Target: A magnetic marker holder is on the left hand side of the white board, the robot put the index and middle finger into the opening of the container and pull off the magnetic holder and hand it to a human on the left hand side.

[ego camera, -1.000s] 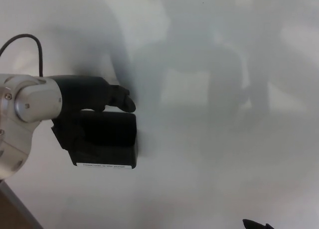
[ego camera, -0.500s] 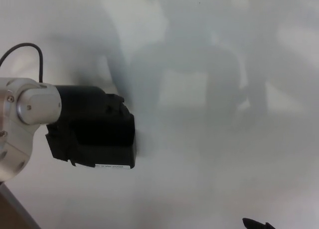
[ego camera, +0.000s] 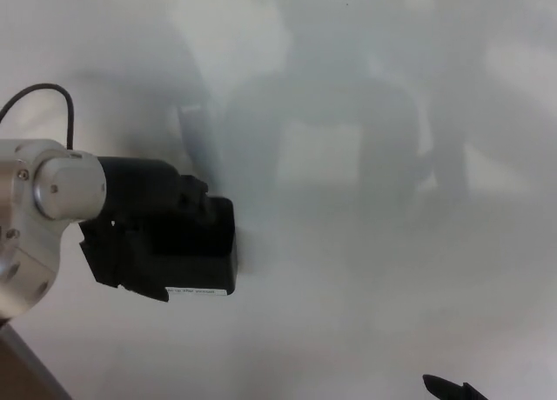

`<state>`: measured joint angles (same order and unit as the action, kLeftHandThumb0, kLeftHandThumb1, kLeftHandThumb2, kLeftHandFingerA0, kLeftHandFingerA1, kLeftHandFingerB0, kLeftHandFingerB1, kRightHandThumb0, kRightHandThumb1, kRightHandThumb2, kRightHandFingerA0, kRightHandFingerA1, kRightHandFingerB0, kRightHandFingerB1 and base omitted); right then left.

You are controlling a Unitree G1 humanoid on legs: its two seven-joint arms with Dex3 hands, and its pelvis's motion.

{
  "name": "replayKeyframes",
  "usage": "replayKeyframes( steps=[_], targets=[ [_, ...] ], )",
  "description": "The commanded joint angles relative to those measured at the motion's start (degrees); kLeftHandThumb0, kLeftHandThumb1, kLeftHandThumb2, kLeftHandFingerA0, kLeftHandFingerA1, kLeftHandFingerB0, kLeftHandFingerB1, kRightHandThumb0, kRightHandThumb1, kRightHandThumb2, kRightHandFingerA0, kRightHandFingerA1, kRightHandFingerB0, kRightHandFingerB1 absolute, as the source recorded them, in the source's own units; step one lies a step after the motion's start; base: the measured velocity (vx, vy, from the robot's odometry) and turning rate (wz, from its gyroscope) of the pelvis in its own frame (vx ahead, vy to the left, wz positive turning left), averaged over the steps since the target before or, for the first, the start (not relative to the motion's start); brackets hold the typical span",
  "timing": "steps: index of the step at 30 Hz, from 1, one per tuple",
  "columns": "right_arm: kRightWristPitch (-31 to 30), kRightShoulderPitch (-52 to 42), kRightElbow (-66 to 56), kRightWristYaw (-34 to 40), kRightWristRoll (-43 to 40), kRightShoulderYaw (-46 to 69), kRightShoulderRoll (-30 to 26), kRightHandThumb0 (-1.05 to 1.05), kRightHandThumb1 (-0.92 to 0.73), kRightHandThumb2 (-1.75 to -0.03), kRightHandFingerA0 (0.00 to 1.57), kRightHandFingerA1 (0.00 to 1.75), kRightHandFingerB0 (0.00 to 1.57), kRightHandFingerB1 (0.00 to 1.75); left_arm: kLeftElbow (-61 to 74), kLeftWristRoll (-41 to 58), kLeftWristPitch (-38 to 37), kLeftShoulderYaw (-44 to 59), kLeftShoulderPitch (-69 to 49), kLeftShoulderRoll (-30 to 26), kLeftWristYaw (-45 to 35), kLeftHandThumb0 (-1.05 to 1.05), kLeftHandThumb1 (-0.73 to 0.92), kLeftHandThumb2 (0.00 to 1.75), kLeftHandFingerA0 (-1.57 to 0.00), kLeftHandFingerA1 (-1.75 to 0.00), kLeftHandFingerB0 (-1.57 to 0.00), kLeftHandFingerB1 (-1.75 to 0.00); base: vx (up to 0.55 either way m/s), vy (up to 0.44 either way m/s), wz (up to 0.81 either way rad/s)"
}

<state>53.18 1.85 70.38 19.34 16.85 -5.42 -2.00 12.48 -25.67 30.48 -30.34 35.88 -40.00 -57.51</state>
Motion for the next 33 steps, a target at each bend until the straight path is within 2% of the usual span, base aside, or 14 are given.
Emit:
replayKeyframes(
  steps=[1,2,5,6,10,12,17,18,22,23,25,30,33],
  targets=[
    [0.26,0.23,-0.04,0.38,-0.29,0.25,-0.57,-0.33,-0.72,-0.61,0.83,0.52,0.42,0.34,-2.15,-2.57,1.97,-2.52,0.80,0.97,-1.80,-0.32,0.28,0.87,-0.82,-0.92,0.00,-0.47,0.00,0.000,0.00],
    [0.13,0.30,-0.06,0.44,-0.26,0.23,-0.55,-0.33,-0.72,-0.61,0.83,0.52,0.42,0.34,-2.86,-3.00,1.67,-3.06,1.10,1.28,-1.64,-0.55,0.40,0.68,-0.79,-0.99,-0.08,-0.35,0.00,0.000,0.00],
    [0.13,0.39,-0.13,0.42,-0.27,0.23,-0.61,-0.32,-0.73,-0.61,0.83,0.51,0.42,0.34,-4.71,-3.96,0.84,-4.18,1.61,1.93,-1.14,-0.47,0.39,0.66,-0.81,-0.97,-0.09,-0.35,0.00,0.000,0.00],
    [0.06,0.43,-0.16,0.39,-0.28,0.24,-0.63,-0.33,-0.72,-0.61,0.82,0.51,0.42,0.34,-5.58,-4.71,0.32,-4.95,1.71,2.13,-0.96,-0.34,0.49,0.55,-0.80,-1.01,-0.14,-0.27,0.00,0.000,0.00],
    [0.15,0.52,-0.19,0.13,-0.48,0.35,-0.62,-0.33,-0.72,-0.61,0.82,0.51,0.42,0.34,-6.89,-5.42,-1.23,-5.80,1.15,2.07,-0.46,-0.30,0.49,0.55,-0.80,-1.03,-0.16,-0.28,0.00,0.000,0.00],
    [0.34,0.65,-0.17,-0.22,-0.82,0.56,-0.56,-0.33,-0.72,-0.61,0.83,0.51,0.42,0.34,-8.35,-4.99,-2.41,-5.83,0.28,2.19,0.08,-0.23,0.51,0.56,-0.70,-1.19,-0.15,-0.28,0.00,0.000,0.00],
    [0.35,0.98,-0.19,0.12,-0.57,0.50,-0.57,-0.33,-0.72,-0.61,0.82,0.52,0.42,0.34,-9.77,-5.34,-3.86,-5.79,0.03,2.68,0.72,-0.26,0.51,0.56,-0.70,-1.26,-0.14,-0.27,0.00,0.000,0.00],
    [0.42,1.08,-0.16,0.15,-0.56,0.51,-0.56,-0.33,-0.72,-0.61,0.83,0.53,0.42,0.35,-9.89,-5.42,-3.86,-5.69,0.11,3.03,1.09,-0.33,0.46,0.59,-0.71,-1.25,-0.13,-0.30,0.00,0.000,0.00],
    [0.67,1.22,-0.01,-0.49,-1.08,0.78,-0.30,-0.33,-0.72,-0.62,0.83,0.52,0.42,0.35,-10.45,-5.80,-4.24,-5.41,0.42,3.93,1.93,-0.28,0.49,0.55,-0.72,-1.21,-0.14,-0.27,0.00,0.000,0.00],
    [0.67,1.25,0.07,-0.52,-1.14,0.87,-0.29,-0.33,-0.72,-0.62,0.85,0.52,0.42,0.35,-10.53,-6.10,-4.12,-5.46,0.73,4.51,2.12,-0.30,0.49,0.55,-0.79,-1.11,-0.14,-0.27,0.00,0.000,0.00],
    [0.29,1.33,-0.05,-0.55,-1.17,0.97,-0.27,-0.33,-0.72,-0.62,0.86,0.52,0.42,0.35,-10.77,-6.30,-3.84,-5.32,1.22,5.34,2.30,-0.30,0.48,0.55,-0.82,-1.06,-0.13,-0.27,0.00,0.000,0.00],
    [0.26,1.52,-0.16,-0.46,-0.96,0.94,-0.30,-0.32,-0.72,-0.62,0.85,0.52,0.42,0.35,-11.52,-6.95,-3.60,-5.20,2.07,6.76,2.58,-0.28,0.48,0.55,-0.81,-1.08,-0.13,-0.27,0.00,0.000,0.00],
    [0.14,1.53,-0.07,-0.50,-0.90,0.94,-0.30,-0.33,-0.72,-0.61,0.83,0.51,0.41,0.34,-11.88,-7.63,-3.76,-5.56,2.25,7.73,3.39,-0.30,0.47,0.54,-0.85,-0.99,-0.16,-0.27,0.00,0.000,0.00]
  ],
)
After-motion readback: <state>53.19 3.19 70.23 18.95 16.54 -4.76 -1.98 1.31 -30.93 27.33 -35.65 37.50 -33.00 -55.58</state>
